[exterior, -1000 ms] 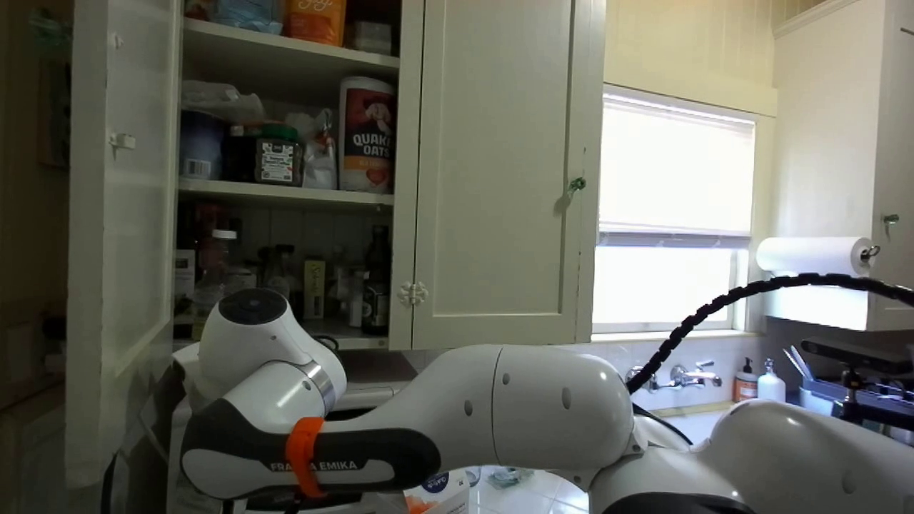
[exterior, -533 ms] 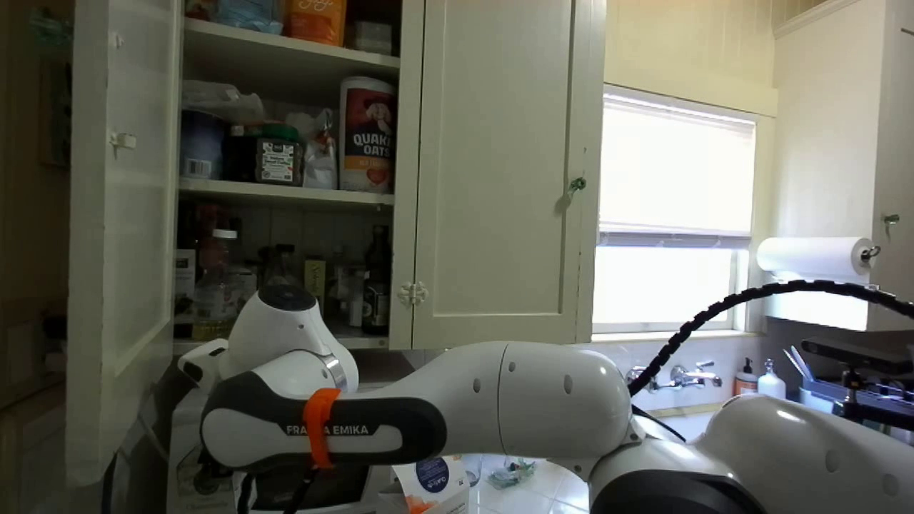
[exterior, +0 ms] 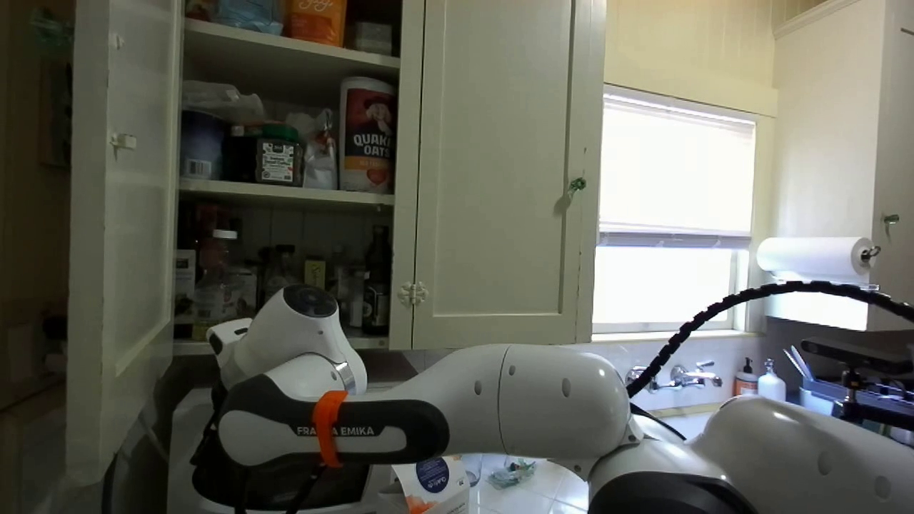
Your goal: Remove the box from the top cabinet
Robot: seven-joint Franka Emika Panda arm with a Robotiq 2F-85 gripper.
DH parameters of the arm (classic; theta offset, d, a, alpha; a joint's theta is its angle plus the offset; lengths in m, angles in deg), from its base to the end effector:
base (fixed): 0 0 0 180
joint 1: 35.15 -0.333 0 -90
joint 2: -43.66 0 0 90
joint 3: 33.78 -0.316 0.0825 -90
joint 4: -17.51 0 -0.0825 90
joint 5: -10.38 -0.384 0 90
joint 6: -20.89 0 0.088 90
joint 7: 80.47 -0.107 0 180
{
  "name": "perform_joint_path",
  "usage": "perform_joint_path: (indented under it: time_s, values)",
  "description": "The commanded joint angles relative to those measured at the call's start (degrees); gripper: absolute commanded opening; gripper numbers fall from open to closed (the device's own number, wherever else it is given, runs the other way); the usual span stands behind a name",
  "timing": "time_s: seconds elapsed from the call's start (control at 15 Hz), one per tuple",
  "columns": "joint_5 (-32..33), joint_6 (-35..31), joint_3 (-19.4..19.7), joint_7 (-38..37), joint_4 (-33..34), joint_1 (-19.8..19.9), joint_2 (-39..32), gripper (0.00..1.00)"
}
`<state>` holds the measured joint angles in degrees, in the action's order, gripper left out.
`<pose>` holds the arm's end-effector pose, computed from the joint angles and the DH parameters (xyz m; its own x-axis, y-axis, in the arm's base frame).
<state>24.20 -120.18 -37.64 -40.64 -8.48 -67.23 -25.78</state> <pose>0.7139 0.4666 0.4011 0.0271 0.9037 0.4274 0.7531 -0.2996 0.5858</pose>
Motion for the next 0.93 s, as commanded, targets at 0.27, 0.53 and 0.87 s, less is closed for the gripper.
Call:
perform_joint_path:
  time_s: [0.27, 0.53, 0.87]
  values:
    - [1.68, -6.33, 4.98, -13.00, -1.23, -0.37, 1.54, 0.99]
    - [2.15, -6.84, 6.74, -17.24, -0.39, -0.52, 1.60, 1.00]
    - [1.83, -6.44, 6.76, -20.87, -0.62, -0.08, 2.19, 1.00]
